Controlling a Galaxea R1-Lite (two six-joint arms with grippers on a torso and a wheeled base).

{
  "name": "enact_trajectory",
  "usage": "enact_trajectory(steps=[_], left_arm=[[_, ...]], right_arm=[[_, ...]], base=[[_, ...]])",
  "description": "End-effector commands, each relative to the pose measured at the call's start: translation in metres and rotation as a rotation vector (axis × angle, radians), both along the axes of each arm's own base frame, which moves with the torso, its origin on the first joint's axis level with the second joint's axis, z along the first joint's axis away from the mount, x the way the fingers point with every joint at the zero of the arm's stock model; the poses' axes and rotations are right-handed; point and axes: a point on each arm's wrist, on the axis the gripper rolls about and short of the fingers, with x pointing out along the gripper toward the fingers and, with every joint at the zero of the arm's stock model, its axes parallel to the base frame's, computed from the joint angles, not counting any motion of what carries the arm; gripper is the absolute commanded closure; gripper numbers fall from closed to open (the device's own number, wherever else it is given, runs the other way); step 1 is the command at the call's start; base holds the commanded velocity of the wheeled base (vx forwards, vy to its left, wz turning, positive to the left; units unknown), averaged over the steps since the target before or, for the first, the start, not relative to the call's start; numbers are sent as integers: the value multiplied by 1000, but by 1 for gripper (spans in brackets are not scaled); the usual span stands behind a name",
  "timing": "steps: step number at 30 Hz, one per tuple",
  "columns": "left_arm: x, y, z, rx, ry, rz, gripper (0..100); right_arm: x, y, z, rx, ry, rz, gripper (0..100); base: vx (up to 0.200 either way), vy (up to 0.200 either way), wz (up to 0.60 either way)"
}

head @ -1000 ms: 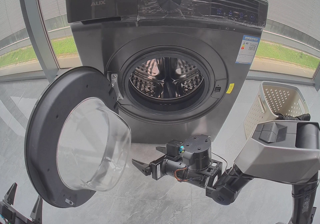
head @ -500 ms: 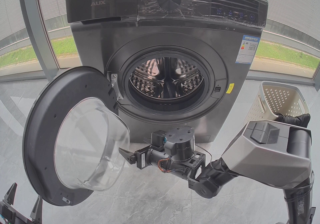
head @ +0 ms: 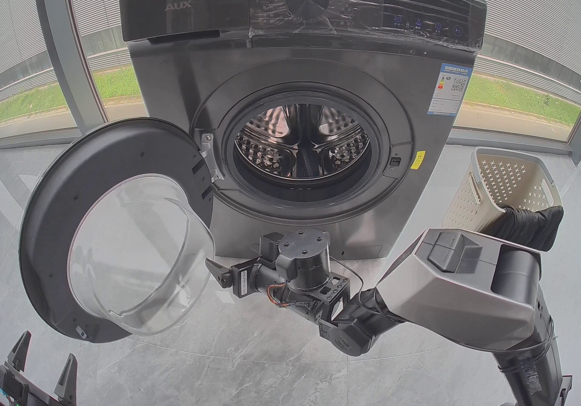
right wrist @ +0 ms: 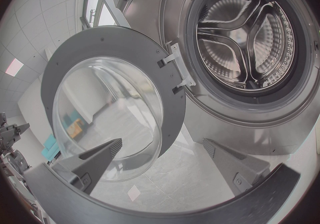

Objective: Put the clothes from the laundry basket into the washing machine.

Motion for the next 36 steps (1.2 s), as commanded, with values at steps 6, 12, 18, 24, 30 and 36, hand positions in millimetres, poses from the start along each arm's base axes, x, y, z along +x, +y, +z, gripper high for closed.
enact_trajectory(steps=[6, 12, 18, 24, 30, 36], left_arm=[[0, 0, -5, -2, 0, 1, 0], [0, 0, -5, -2, 1, 1, 0], [0, 0, -5, -2, 0, 1, 0], [0, 0, -5, -2, 1, -1, 0], [0, 0, -5, -2, 0, 1, 0], [0, 0, -5, -2, -2, -2, 0]], right_arm=[[-18, -103, 70, -72, -57, -165, 0], [-44, -220, 107, -159, -194, -372, 0], [-83, -295, 130, -175, -293, -512, 0], [-145, -325, 139, -144, -359, -577, 0], [-190, -340, 127, -136, -383, -618, 0], [-234, -353, 126, -117, -439, -694, 0]], base=[[0, 0, 0], [0, 0, 0], [0, 0, 0], [0, 0, 0], [0, 0, 0], [0, 0, 0]])
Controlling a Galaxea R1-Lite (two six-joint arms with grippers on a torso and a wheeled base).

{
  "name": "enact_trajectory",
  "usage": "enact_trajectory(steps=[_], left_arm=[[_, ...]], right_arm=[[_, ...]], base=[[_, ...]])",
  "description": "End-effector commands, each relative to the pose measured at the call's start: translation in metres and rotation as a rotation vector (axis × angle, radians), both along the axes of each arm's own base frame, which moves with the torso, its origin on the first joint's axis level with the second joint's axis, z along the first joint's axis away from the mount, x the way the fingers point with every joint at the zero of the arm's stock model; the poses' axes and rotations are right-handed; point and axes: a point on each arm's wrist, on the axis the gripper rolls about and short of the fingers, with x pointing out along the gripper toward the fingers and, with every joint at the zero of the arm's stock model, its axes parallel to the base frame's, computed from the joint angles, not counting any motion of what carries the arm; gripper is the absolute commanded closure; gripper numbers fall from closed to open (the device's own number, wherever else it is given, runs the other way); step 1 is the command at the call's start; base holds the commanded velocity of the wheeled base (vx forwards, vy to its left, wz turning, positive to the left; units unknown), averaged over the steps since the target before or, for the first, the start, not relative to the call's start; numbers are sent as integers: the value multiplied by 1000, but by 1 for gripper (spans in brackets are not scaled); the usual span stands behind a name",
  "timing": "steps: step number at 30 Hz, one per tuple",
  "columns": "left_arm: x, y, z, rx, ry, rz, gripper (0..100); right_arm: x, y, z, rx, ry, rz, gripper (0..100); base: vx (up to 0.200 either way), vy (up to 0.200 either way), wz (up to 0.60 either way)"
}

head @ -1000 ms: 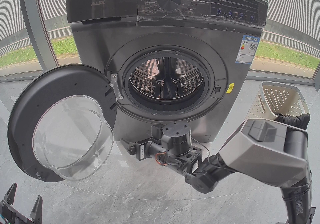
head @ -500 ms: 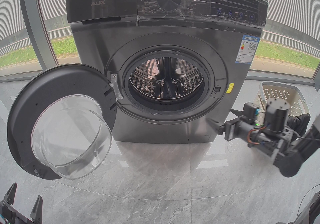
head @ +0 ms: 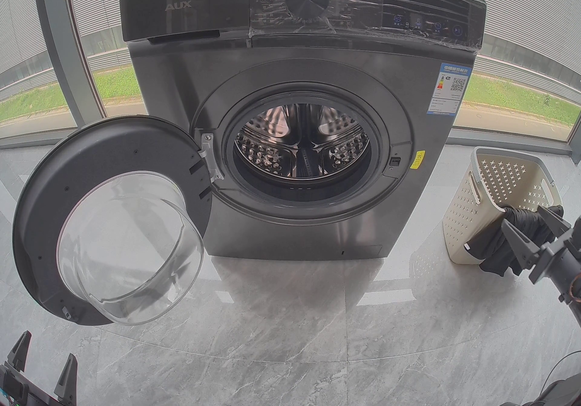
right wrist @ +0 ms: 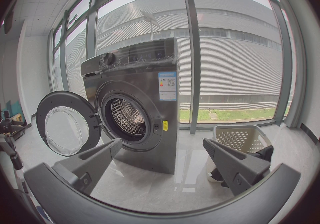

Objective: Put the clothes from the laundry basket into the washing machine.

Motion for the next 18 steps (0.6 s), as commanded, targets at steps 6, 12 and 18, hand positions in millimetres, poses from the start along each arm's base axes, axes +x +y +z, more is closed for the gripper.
enact_trajectory(steps=[6, 12, 18], left_arm=[[0, 0, -5, 0, -2, -1, 0], [0, 0, -5, 0, -2, -1, 0], [0, 0, -5, -2, 0, -1, 0]], right_arm=[[-113, -23, -24, 12, -105, -74, 0], [-146, -27, -46, 19, -102, -79, 0], [-147, -28, -61, 41, -62, -155, 0]], base=[[0, 0, 0], [0, 0, 0], [0, 0, 0]])
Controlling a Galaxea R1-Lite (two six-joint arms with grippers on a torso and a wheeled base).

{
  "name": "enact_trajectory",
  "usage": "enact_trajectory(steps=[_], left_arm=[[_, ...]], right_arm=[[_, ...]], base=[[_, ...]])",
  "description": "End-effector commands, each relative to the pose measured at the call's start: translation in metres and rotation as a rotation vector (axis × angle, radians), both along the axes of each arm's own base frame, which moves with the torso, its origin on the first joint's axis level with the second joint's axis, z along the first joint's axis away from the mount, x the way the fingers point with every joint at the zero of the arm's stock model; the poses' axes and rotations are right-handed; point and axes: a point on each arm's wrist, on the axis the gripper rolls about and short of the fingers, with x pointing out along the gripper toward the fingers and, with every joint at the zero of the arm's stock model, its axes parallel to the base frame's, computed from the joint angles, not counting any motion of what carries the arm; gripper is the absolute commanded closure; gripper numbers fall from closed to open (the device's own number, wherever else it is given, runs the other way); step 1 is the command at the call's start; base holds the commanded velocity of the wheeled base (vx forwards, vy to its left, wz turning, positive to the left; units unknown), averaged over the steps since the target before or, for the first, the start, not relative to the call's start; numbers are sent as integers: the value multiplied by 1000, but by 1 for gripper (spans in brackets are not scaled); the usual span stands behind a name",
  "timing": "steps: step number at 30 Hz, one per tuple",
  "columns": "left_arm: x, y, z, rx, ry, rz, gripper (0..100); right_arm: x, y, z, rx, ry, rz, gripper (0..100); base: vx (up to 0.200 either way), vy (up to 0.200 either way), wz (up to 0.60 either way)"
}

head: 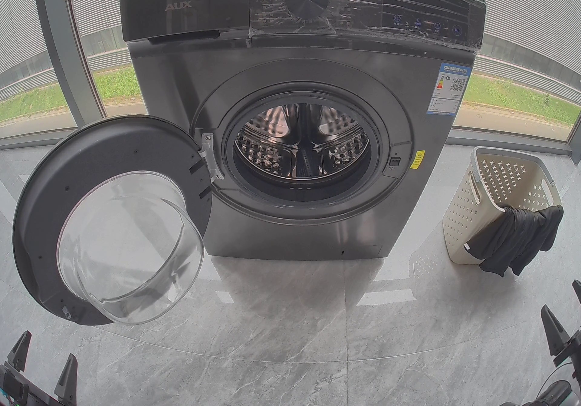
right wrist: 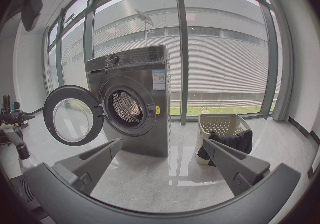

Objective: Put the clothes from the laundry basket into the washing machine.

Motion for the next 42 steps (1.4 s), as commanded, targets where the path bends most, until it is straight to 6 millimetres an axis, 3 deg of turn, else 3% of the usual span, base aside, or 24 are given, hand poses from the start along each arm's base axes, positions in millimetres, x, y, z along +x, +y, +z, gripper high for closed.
enact_trajectory(steps=[1, 7, 14, 20, 34, 42], left_arm=[[0, 0, -5, -2, 0, 1, 0], [0, 0, -5, -2, -2, 1, 0], [0, 0, -5, -2, 0, 1, 0], [0, 0, -5, -2, 0, 1, 0], [0, 0, -5, -2, 0, 2, 0], [0, 0, -5, -2, 0, 4, 0]], right_arm=[[-25, -5, -22, 31, -81, -94, 0], [-24, -8, -34, 12, 38, -250, 0], [-31, -5, -35, 4, -23, -373, 0], [-32, -2, -41, 45, 1, -145, 0], [-32, -2, -43, -2, 18, -128, 0], [-32, -2, -43, -2, 18, -128, 0]], base=[[0, 0, 0], [0, 0, 0], [0, 0, 0], [0, 0, 0], [0, 0, 0], [0, -200, 0]])
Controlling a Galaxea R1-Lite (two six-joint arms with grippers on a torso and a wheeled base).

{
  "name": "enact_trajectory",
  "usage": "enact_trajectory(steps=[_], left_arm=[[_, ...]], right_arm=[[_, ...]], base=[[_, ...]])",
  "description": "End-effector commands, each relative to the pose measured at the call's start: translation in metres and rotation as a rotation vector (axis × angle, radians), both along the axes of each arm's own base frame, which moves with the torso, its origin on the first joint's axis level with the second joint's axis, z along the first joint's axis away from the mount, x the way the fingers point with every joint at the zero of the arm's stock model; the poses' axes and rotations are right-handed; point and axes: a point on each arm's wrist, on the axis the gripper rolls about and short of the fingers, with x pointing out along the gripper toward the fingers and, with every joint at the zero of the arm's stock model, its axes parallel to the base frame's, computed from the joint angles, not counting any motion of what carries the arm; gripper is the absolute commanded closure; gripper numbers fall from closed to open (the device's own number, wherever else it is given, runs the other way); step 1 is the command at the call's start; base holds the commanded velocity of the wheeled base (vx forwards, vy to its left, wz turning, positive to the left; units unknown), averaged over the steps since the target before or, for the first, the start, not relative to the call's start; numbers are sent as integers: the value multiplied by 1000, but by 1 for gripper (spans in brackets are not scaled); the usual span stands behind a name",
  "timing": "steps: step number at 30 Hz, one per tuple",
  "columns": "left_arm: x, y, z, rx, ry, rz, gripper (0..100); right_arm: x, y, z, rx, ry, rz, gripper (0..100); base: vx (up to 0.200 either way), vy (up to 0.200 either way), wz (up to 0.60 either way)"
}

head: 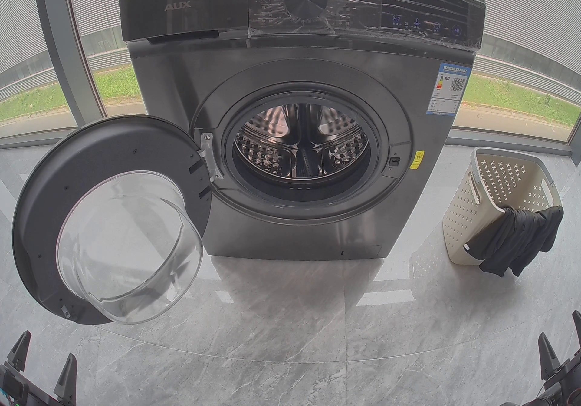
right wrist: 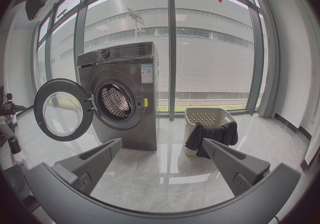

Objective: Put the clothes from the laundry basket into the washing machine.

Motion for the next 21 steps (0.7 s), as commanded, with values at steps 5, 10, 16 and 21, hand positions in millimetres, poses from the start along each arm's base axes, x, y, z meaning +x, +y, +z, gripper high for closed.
enact_trajectory(steps=[5, 10, 16, 21], left_arm=[[0, 0, -5, 0, 1, -1, 0], [0, 0, -5, 0, 0, 0, 0], [0, 0, -5, 1, -2, -1, 0], [0, 0, -5, 1, -2, 0, 0]], right_arm=[[1, 0, -5, 0, 8, 0, 0], [1, 0, -5, 0, 8, 0, 0], [1, 0, -5, 0, 8, 0, 0], [1, 0, -5, 0, 8, 0, 0]], base=[[0, -200, 0], [0, -200, 0], [0, -200, 0], [0, -200, 0]])
